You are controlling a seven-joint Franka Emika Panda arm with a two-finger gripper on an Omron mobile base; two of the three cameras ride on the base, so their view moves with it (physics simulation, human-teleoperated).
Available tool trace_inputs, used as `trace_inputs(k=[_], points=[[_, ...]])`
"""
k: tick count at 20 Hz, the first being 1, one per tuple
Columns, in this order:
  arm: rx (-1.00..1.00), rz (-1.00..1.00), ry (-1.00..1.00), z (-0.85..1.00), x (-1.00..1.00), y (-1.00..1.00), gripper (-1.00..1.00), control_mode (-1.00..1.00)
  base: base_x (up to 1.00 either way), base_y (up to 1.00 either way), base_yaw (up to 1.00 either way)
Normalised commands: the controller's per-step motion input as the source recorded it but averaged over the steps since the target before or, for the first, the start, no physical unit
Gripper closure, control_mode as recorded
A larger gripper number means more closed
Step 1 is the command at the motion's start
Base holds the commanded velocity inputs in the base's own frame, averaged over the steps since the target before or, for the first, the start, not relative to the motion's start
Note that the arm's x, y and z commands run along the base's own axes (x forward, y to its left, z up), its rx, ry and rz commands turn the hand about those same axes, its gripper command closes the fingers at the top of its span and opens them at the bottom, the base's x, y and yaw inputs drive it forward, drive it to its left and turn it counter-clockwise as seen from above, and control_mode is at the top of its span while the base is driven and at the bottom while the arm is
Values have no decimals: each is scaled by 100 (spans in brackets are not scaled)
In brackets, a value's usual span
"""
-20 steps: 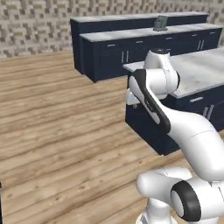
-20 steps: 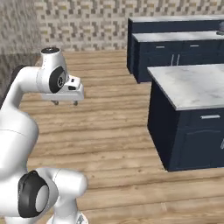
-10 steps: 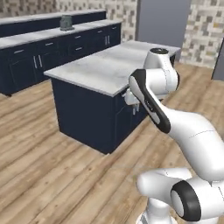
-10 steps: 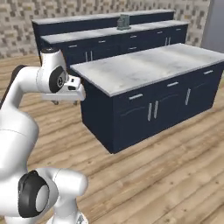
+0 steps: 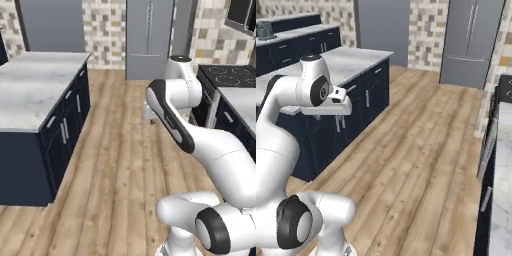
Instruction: Navigate to the microwave.
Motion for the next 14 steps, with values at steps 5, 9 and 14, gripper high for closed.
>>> trace_inputs(k=[5, 9, 14], points=[[0, 0, 0, 0, 0, 0, -100, 100, 78, 3, -65], [0, 0, 0, 0, 0, 0, -100, 100, 100, 46, -42], [0, 0, 0, 0, 0, 0, -100, 100, 100, 54, -39]])
